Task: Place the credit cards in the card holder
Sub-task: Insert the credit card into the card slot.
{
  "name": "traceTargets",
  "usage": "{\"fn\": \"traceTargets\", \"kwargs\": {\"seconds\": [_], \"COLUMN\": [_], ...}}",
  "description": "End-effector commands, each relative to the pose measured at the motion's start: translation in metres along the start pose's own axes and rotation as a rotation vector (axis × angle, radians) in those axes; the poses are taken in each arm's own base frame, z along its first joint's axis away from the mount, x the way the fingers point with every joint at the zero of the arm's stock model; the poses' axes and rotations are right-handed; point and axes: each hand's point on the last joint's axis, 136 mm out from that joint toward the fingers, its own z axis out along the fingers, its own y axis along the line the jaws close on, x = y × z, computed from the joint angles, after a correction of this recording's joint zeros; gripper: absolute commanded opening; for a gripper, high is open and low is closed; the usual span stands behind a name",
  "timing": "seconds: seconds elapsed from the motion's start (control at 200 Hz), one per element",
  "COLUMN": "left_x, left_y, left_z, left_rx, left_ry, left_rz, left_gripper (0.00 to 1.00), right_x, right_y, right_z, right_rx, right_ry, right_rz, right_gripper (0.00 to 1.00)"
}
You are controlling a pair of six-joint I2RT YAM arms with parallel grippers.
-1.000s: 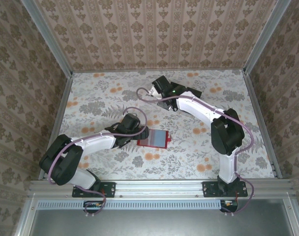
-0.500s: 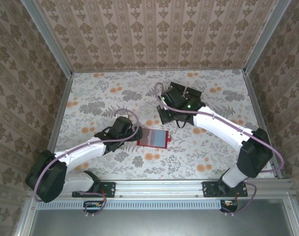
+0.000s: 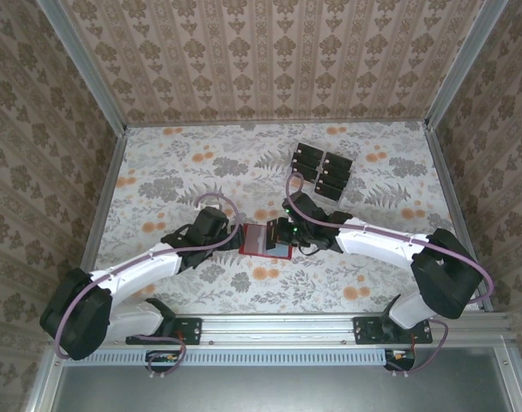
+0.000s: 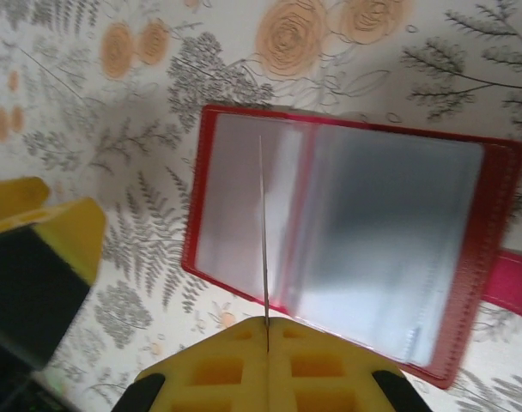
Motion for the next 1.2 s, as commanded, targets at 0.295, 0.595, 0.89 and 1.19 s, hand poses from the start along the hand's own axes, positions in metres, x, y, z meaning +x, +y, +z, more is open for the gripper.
{"fn": "traceTargets", "kwargs": {"seconds": [0.295, 0.595, 0.89, 1.19], "left_x": [0.009, 0.008, 0.009, 0.011], "left_y": [0.004, -0.008, -0.029, -0.041], "left_z": [0.006, 0.004, 0.011, 0.025], "left_rx": [-0.030, -0.011, 0.017, 0.005], "left_ry": [0.036, 0.041, 0.058, 0.080], "left_rz": [0.014, 0.051, 0.093, 0.137], "left_gripper": [1.00, 1.00, 1.00, 1.00], "right_x": [0.015, 0.025, 0.020, 0.003], "right_y": [-0.014, -0.049, -0.048, -0.016], "right_z": [0.026, 0.027, 0.024, 0.003], "right_rx": [0.012, 0.091, 0.044, -0.073], "right_ry": [0.046, 0.118, 0.153, 0.082], "right_rz": [0.024, -0.032, -0.053, -0.053], "right_gripper": [0.00, 0.00, 0.00, 0.00]}}
